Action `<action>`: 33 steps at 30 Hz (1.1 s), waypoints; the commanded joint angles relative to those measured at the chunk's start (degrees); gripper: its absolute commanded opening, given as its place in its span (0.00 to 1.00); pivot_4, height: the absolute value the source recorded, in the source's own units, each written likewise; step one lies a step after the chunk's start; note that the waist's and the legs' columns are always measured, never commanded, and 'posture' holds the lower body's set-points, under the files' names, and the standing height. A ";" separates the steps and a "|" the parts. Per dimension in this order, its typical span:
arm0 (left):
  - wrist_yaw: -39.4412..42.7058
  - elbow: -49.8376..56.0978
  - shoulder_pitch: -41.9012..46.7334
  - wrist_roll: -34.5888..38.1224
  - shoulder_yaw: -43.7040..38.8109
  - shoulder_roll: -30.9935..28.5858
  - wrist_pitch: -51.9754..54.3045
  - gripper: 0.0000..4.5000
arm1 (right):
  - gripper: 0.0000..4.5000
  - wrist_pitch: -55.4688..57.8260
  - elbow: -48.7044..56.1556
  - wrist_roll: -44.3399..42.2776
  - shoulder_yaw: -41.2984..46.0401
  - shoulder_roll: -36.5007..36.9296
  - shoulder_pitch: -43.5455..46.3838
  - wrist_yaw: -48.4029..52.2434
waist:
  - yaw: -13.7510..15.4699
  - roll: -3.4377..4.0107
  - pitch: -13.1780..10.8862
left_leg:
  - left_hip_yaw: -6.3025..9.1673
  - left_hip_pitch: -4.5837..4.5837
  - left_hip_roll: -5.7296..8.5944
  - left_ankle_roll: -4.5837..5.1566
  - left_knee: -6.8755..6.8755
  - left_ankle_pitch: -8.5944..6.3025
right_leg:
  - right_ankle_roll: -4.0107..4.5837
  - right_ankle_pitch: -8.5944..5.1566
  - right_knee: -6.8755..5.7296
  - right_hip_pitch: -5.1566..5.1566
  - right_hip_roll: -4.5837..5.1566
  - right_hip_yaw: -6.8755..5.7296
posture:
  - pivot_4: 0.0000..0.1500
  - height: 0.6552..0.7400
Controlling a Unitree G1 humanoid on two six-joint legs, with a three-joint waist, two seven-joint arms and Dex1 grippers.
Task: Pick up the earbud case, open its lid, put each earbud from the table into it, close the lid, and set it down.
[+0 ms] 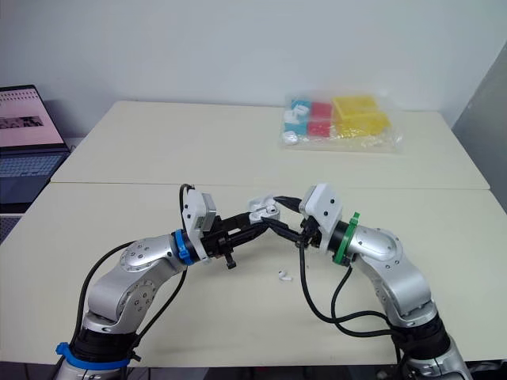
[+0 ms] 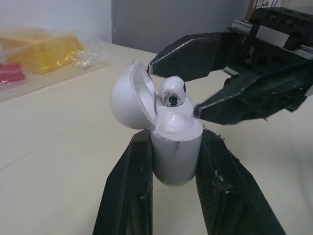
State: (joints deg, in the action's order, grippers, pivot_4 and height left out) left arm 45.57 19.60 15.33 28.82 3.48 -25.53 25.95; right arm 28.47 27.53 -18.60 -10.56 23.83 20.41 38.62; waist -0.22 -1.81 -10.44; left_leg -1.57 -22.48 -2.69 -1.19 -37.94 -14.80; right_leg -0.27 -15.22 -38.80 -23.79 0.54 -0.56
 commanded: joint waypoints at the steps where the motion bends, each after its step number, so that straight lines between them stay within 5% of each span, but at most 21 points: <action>1: 0.22 1.98 0.32 0.15 -0.35 0.20 -1.89 0.18 | 0.70 2.88 3.86 -3.04 2.34 1.51 0.76 0.51 | 0.00 0.00 0.00 | 0.00 0.00 0.00 0.00 0.00 0.00 | 0.00 0.00 0.00 0.00 0.00 0.01 | 1.00 1.00; 8: -0.63 -0.05 -0.10 -1.66 -1.30 -0.06 -3.74 0.18 | 0.70 11.47 11.76 -11.19 9.25 12.83 -1.22 5.74 | 0.14 0.01 0.00 | 0.03 -0.07 0.00 0.00 -0.01 0.00 | 0.00 0.00 0.06 -0.01 0.03 -0.02 | 1.00 1.00; 13: 0.12 -0.99 -0.72 -3.30 -1.37 -1.13 -5.79 0.18 | 0.70 16.75 13.41 -3.34 -0.21 23.70 -1.78 5.12 | -0.03 0.00 0.00 | 0.01 -0.08 0.02 0.01 0.02 -0.01 | -0.01 0.00 0.16 0.00 0.07 -0.04 | 1.00 1.00; 21: 0.94 -0.27 -1.94 -4.07 -0.63 -1.92 -6.82 0.18 | 0.70 24.49 7.21 2.37 -15.67 16.07 5.20 1.09 | -0.17 -0.01 0.00 | 0.02 -0.19 -0.04 0.00 0.01 0.00 | 0.00 0.00 -0.04 -0.25 -0.09 0.00 | 1.00 1.00; 33: 0.22 0.51 -2.78 -4.02 -0.84 -1.90 -6.60 0.18 | 0.70 20.16 -1.38 7.90 -19.25 9.56 3.82 -0.94 | 0.04 -0.01 0.00 | 0.01 -0.38 0.00 0.01 -0.03 0.00 | -0.02 0.01 0.05 -0.32 0.06 -0.02 | 1.00 1.00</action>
State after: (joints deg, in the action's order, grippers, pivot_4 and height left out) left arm 45.72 17.65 12.47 24.61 3.15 -27.28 20.42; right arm 50.21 25.55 -11.60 -30.09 33.62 24.51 37.89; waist -0.18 -1.82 -10.44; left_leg -1.56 -22.85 -2.70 -1.18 -37.98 -14.81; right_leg -0.29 -15.21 -38.75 -24.11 0.58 -0.59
